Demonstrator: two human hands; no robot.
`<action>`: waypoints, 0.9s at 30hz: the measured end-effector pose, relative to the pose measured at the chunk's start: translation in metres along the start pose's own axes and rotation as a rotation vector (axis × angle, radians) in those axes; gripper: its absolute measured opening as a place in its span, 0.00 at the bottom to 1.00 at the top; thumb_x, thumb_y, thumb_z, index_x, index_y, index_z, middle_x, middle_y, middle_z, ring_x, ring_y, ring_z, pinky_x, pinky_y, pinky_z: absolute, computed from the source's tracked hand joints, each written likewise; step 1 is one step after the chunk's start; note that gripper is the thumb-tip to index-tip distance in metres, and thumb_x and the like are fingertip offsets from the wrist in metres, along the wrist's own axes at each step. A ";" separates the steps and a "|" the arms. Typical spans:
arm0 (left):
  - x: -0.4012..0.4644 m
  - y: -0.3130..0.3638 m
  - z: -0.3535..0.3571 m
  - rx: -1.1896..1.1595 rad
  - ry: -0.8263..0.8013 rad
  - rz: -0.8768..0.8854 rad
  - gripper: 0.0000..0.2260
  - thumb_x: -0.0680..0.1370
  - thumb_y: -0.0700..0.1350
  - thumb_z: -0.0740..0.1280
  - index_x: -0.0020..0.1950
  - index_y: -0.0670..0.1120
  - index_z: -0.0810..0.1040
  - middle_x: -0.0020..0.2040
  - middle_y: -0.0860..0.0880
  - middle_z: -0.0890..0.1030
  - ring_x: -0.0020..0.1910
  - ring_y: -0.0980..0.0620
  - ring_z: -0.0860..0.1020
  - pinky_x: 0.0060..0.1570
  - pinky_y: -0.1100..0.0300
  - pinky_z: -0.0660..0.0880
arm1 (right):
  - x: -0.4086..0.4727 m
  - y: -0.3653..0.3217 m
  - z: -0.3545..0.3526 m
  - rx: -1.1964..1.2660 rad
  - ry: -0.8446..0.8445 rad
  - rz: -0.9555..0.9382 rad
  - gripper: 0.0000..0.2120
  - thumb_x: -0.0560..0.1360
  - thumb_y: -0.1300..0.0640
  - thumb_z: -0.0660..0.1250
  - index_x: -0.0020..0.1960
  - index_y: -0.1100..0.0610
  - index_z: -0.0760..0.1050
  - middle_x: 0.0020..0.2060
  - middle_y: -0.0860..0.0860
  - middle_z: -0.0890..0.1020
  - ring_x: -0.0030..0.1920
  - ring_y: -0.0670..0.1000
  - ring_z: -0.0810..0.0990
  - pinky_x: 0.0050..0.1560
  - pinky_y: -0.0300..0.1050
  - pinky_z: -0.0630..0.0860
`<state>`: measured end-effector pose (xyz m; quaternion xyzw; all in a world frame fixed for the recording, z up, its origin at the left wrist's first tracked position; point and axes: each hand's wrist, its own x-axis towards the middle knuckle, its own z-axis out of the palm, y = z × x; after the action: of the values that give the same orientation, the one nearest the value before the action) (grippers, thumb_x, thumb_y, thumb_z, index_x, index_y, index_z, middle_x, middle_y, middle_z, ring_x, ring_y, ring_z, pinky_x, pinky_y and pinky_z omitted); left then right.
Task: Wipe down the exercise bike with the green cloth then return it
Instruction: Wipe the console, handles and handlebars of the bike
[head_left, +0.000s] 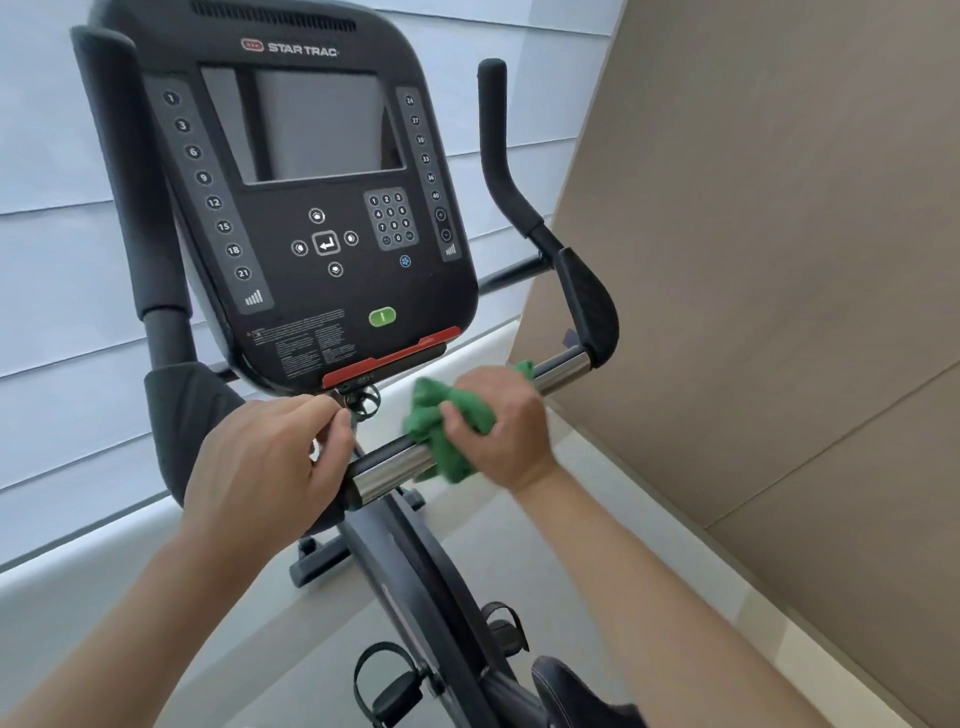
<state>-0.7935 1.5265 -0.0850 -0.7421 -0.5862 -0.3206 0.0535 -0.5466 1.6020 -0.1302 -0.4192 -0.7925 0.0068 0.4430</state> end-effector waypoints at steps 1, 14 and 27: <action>0.000 0.000 0.000 -0.008 -0.002 0.013 0.18 0.82 0.49 0.58 0.34 0.47 0.71 0.27 0.53 0.70 0.28 0.48 0.69 0.30 0.60 0.58 | 0.003 0.019 -0.008 -0.067 -0.001 0.029 0.14 0.80 0.54 0.69 0.39 0.60 0.80 0.36 0.55 0.82 0.39 0.56 0.79 0.46 0.55 0.77; -0.002 -0.003 -0.001 -0.112 0.067 -0.035 0.17 0.82 0.46 0.61 0.34 0.46 0.65 0.27 0.52 0.65 0.27 0.49 0.67 0.27 0.54 0.64 | -0.003 -0.078 0.018 0.093 -0.029 0.406 0.17 0.80 0.49 0.66 0.35 0.56 0.74 0.33 0.49 0.77 0.37 0.52 0.75 0.47 0.57 0.75; -0.002 -0.003 0.000 -0.208 0.095 -0.044 0.16 0.83 0.47 0.60 0.36 0.48 0.64 0.29 0.54 0.66 0.28 0.52 0.67 0.28 0.52 0.67 | 0.019 -0.093 -0.044 -0.086 -0.887 0.008 0.36 0.72 0.70 0.70 0.78 0.52 0.70 0.78 0.44 0.66 0.79 0.46 0.59 0.80 0.41 0.58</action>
<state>-0.7967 1.5255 -0.0872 -0.7144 -0.5629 -0.4156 -0.0030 -0.5817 1.5393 -0.0549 -0.3967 -0.9038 0.1547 0.0423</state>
